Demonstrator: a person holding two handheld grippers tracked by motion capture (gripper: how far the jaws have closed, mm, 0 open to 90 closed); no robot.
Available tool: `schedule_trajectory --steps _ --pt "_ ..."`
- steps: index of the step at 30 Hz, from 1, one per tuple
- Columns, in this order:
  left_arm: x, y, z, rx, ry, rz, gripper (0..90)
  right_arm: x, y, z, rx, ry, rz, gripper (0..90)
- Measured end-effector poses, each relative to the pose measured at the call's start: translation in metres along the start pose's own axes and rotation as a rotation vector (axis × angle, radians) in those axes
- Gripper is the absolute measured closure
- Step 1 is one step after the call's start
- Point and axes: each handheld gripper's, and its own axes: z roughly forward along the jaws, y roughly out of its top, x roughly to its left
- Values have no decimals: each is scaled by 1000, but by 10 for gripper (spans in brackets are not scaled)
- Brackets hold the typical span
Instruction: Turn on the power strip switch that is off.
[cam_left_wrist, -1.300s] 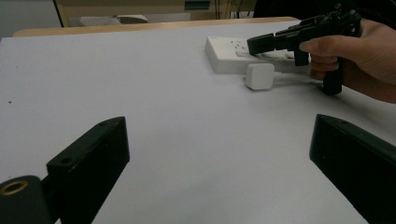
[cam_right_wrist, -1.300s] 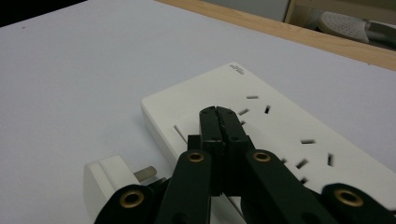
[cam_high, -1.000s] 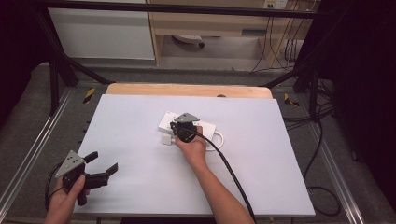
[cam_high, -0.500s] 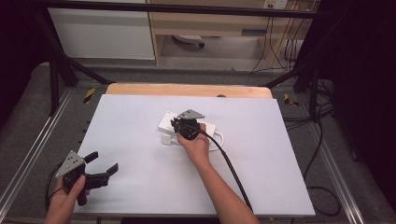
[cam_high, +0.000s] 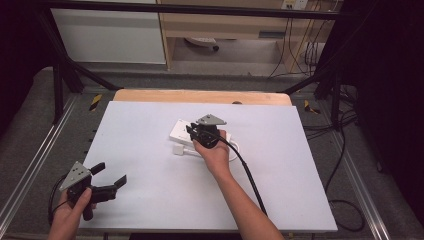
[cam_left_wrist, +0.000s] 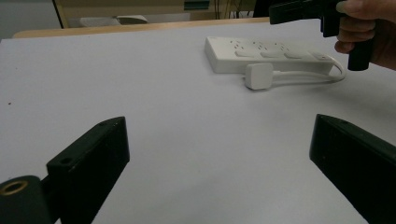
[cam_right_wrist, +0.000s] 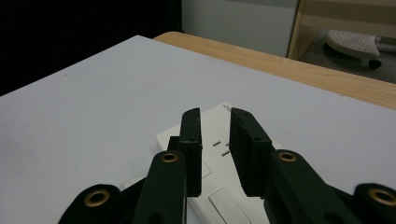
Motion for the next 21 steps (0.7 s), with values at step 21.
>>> schedule_trajectory --steps 21 --pt "0 0 0 5 3 2 51 -17 16 -37 -35 -30 30 491"
